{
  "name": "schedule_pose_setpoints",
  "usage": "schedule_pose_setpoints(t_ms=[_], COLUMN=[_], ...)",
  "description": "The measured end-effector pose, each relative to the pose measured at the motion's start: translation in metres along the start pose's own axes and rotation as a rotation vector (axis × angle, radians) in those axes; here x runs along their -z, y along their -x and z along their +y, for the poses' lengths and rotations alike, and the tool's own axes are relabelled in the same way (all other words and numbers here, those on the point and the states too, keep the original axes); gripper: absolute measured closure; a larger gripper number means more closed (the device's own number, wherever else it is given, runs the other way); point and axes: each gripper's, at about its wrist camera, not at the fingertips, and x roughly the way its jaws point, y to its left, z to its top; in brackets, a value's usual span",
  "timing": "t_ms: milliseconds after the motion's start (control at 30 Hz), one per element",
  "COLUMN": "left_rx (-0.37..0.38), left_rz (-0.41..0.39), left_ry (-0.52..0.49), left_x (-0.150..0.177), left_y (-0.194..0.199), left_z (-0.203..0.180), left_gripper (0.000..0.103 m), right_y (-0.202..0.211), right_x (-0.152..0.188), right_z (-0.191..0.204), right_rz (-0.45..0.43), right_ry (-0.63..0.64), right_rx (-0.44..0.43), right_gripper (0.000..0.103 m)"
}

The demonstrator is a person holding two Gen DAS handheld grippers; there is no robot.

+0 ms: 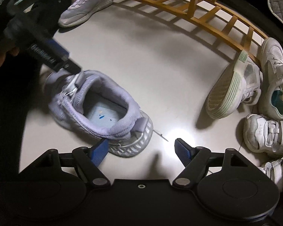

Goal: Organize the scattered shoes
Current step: 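Carry the grey sneaker by its heel with the right gripper toward the rack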

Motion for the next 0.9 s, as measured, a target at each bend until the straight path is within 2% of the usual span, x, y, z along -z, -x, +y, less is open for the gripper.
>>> schedule_pose_setpoints(t_ms=[400,567,900], left_rx=[0.012,0.018,0.031], left_rz=[0.022,0.023,0.02], left_ry=[-0.004,-0.008,-0.017], left_x=[0.017,0.023,0.03], left_y=[0.002,0.005,0.007], left_z=[-0.011,-0.017,-0.027], left_gripper=[0.05,0.05,0.05], right_y=[-0.052,-0.055,-0.055], right_x=[-0.028,-0.035,-0.034], right_z=[-0.051,-0.048,-0.045], right_rz=[-0.008,-0.011,-0.008], right_ry=[-0.071,-0.08,-0.094], right_rx=[0.013,0.008,0.005], right_gripper=[0.035,0.039,0.039])
